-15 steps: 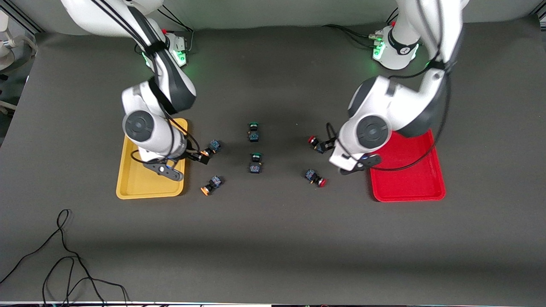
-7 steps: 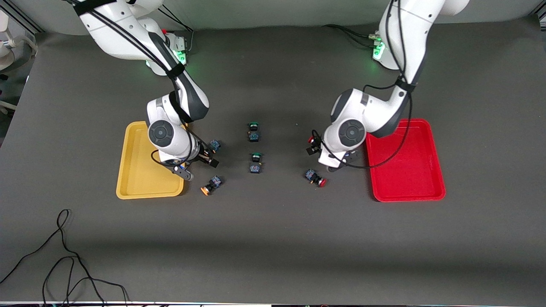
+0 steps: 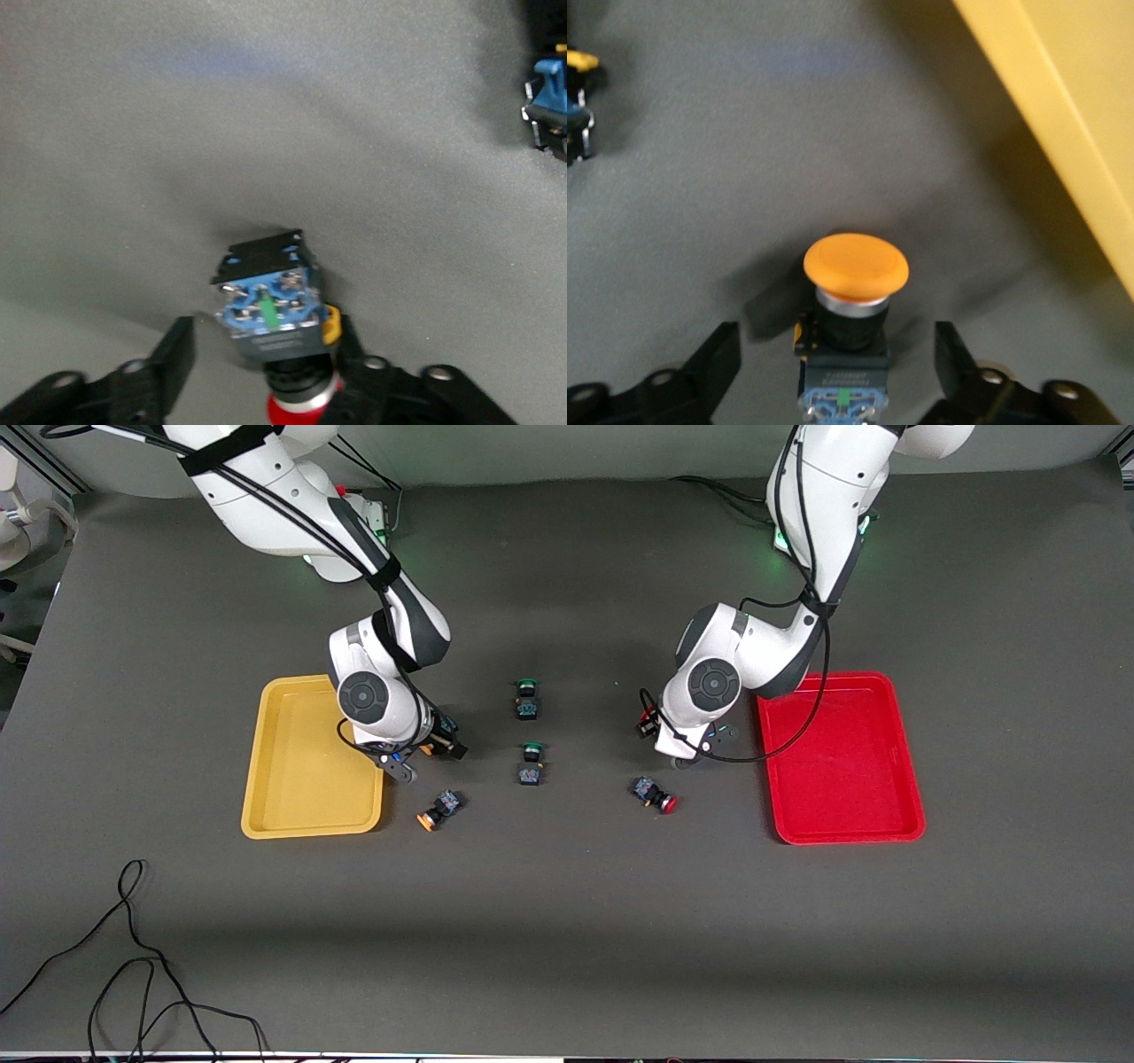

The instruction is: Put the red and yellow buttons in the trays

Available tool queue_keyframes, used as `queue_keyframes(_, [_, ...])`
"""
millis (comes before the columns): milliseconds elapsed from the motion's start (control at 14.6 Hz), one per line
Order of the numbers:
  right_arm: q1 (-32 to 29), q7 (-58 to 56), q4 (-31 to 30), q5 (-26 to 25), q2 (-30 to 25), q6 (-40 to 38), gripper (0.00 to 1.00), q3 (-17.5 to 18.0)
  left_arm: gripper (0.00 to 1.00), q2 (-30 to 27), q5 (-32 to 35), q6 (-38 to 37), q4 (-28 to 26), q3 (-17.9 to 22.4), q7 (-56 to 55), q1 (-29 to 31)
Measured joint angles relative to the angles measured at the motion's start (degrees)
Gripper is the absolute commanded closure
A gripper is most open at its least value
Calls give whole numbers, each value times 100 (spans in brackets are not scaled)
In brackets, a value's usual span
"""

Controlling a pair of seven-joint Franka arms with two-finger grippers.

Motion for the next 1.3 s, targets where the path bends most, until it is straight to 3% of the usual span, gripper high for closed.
queue_keyframes(68, [0, 2, 0, 0, 0, 0, 77, 22, 100, -10, -19, 0, 4, 1, -4, 1])
queue_keyframes(205, [0, 4, 1, 3, -1, 0, 95, 61, 100, -83, -60, -16, 18, 8, -6, 4])
queue_keyframes(342, [-2, 5, 22, 3, -25, 1, 95, 69, 100, -330, -82, -432, 98, 76, -7, 36])
queue_keyframes(479, [-12, 5, 62, 3, -174, -138, 95, 65, 100, -920, -6, -1500, 346, 220, 39, 284])
queue_keyframes(684, [-46, -88, 268, 2, -816, -952, 95, -80, 100, -2048, 504, -3279, 799, 319, 725, 1148])
queue_keyframes(821, [-72, -604, 246, 1, -1336, -1415, 95, -454, 100, -2556, 889, -3894, 832, 349, 1589, 1746])
queue_keyframes(1026, [-169, -1704, -216, 1, -1596, -1397, 95, -1175, 100, -2636, 1095, -3937, 534, 371, 2588, 2488])
queue_keyframes(1231, [-209, -2628, -905, 1, -1490, -656, 90, -1647, 100, -1976, 1216, -3332, 212, 366, 2822, 2804])
queue_keyframes(1299, [-215, -2800, -1040, 1, -1431, -469, 82, -1733, 100, -1711, 1223, -3028, 122, 363, 2822, 2833])
